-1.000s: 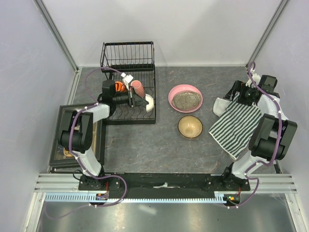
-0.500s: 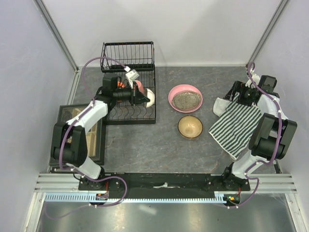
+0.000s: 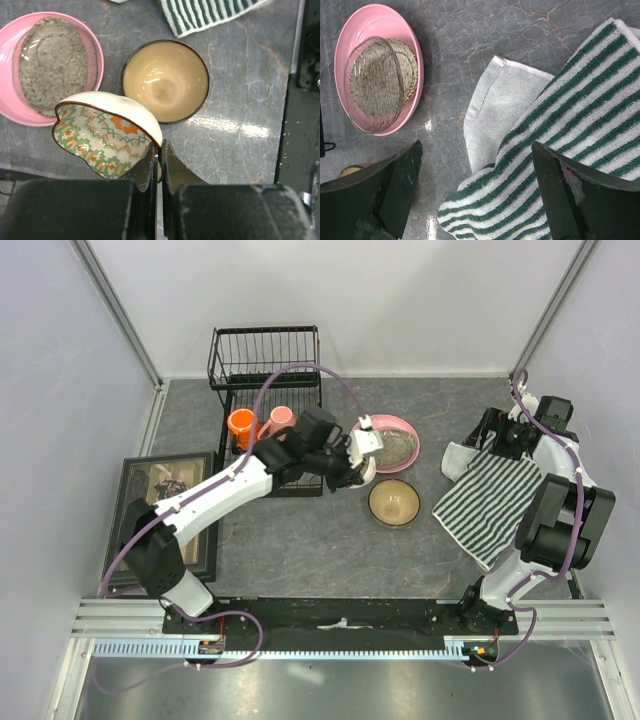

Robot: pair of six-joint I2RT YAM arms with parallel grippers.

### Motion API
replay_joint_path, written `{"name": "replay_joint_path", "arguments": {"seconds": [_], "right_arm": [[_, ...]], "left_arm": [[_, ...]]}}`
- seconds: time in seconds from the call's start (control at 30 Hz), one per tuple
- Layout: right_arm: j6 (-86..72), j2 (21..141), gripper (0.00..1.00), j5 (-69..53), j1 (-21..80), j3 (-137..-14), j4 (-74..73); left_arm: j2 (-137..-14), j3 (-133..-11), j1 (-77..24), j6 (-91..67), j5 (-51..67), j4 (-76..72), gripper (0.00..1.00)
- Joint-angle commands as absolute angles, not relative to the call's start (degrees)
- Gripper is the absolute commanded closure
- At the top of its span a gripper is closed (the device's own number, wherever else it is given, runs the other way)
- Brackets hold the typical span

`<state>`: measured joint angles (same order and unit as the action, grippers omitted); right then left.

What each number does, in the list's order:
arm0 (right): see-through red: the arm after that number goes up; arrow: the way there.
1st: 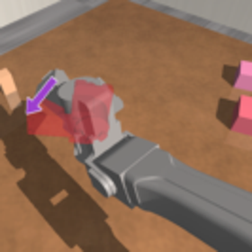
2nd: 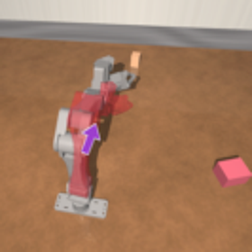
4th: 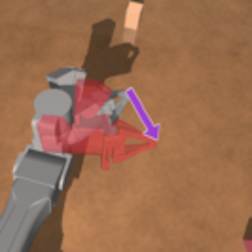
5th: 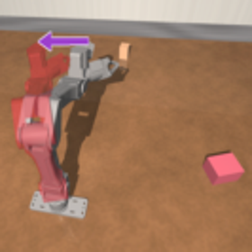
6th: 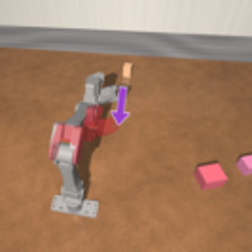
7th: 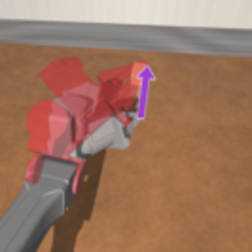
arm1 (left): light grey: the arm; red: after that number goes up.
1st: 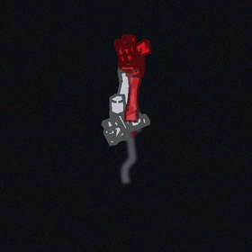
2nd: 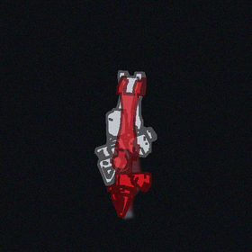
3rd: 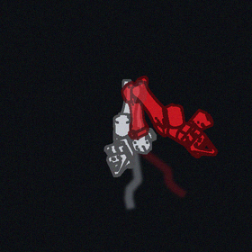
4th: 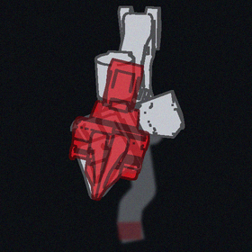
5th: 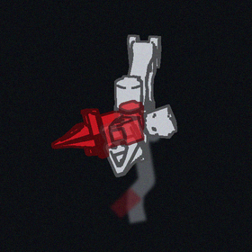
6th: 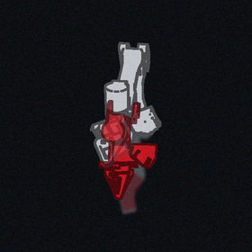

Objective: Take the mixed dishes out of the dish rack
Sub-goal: Place the bowl at the center of the board.

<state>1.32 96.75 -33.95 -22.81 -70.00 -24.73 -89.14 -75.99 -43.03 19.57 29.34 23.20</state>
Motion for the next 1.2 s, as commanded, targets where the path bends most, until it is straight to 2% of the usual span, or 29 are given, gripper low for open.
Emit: {"name": "replay_joint_path", "arguments": {"seconds": [0.0,0.37,1.17], "right_arm": [[2.37,97.03,0.02,-33.93,-22.76,-71.46,-24.43],[2.55,97.56,0.02,-33.93,-22.76,-71.72,-24.7],[2.81,97.65,0.02,-34.8,-22.76,-72.16,-25.49]], "left_arm": [[-92.63,-81.91,-49.12,28.64,17.86,29.0,0.98],[-102.21,-89.73,-59.85,34.71,8.0,33.92,0.99],[-115.84,-100.02,-65.65,41.83,3.08,38.58,0.98]]}}
